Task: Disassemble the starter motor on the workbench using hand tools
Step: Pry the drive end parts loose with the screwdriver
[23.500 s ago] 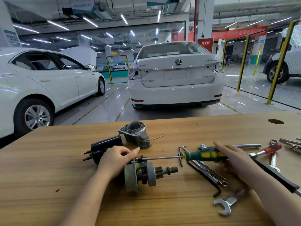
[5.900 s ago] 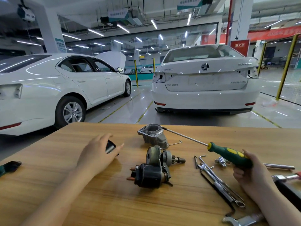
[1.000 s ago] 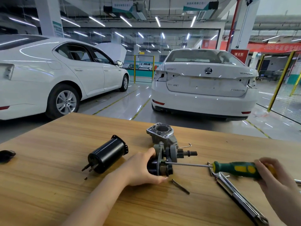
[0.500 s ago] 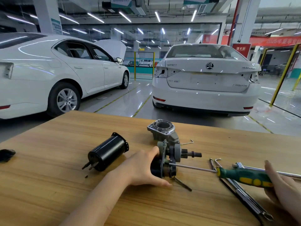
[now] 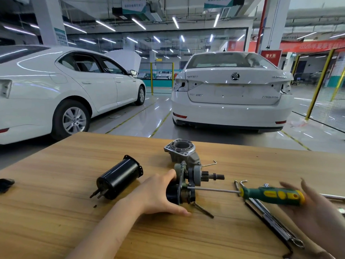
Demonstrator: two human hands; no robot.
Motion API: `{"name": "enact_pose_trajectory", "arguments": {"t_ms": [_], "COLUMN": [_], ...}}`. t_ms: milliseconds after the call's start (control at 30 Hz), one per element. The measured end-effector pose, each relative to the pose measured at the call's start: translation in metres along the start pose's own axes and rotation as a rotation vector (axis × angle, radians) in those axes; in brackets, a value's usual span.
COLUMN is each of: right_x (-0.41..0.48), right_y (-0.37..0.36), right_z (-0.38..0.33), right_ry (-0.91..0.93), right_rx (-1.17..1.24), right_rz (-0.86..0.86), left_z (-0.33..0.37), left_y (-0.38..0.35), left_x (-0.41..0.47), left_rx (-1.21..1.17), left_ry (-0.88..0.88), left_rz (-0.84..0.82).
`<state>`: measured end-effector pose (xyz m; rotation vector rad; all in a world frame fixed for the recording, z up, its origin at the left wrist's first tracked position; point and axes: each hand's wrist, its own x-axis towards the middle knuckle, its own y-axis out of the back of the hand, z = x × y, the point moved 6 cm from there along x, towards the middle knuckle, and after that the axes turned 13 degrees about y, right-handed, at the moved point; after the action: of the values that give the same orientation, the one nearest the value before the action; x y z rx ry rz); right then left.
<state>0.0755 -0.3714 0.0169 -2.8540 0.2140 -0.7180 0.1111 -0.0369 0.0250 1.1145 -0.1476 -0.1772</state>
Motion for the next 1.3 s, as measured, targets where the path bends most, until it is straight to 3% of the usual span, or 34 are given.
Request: {"name": "enact_pose_trajectory", "arguments": {"t_ms": [67,100,167,233,400,500,633,667,733,800,867,967,1100,1200,1300], "right_x": [-0.005,-0.002,0.003,0.003,0.003,0.006,0.004,0.002,-0.006,-0.005,-0.001,0.000,0.005,0.001,-0.003], "right_y": [-0.005,0.002,0.005,0.007,0.008,0.006,-0.008,-0.009,0.002,0.009,0.007,0.009,0.017,-0.004,-0.007], "right_z": [0.018,0.015,0.003,0.000,0.000,0.001,-0.002,0.002,0.010,0.005,-0.001,0.000,0.009,-0.004,-0.008], "right_ry": [-0.123,-0.182,-0.089,-0.068,-0.089,-0.124,-0.215,-0.261,-0.324,-0.314,-0.210,-0.154,-0.149,-0.139,-0.111], "right_rx": [-0.122,-0.307,-0.720,-0.753,-0.334,0.041,0.476,0.437,0.028,-0.585,-0.826,-0.645,-0.071,0.344,0.370], "right_rz": [-0.141,-0.002,-0.038,-0.076,-0.026,0.000,0.198,0.233,0.215,0.035,-0.076,-0.077,0.073,-0.088,0.004], "left_z": [0.000,0.001,0.000,0.000,0.002,0.003,0.003,0.003,0.001,0.001,0.001,0.002,0.002,0.001,-0.001], "left_y": [0.001,0.001,0.002,0.002,0.002,0.001,0.000,0.000,0.000,0.001,0.001,0.001,0.002,0.002,0.001], "left_x": [0.000,0.000,0.000,-0.001,-0.002,-0.003,-0.002,-0.002,-0.002,-0.002,-0.002,-0.002,-0.003,-0.003,-0.001], "left_rx": [-0.002,-0.013,-0.040,-0.053,0.014,0.040,0.034,0.024,-0.001,-0.015,-0.008,0.009,-0.009,-0.003,0.003], "left_ry": [0.005,0.010,0.019,0.021,0.023,0.018,0.021,0.023,0.026,0.024,0.019,0.007,0.014,0.018,0.028], "left_rz": [0.005,0.009,0.006,-0.001,0.031,0.042,0.028,0.022,0.017,0.022,0.029,0.032,0.022,0.027,0.048]}}
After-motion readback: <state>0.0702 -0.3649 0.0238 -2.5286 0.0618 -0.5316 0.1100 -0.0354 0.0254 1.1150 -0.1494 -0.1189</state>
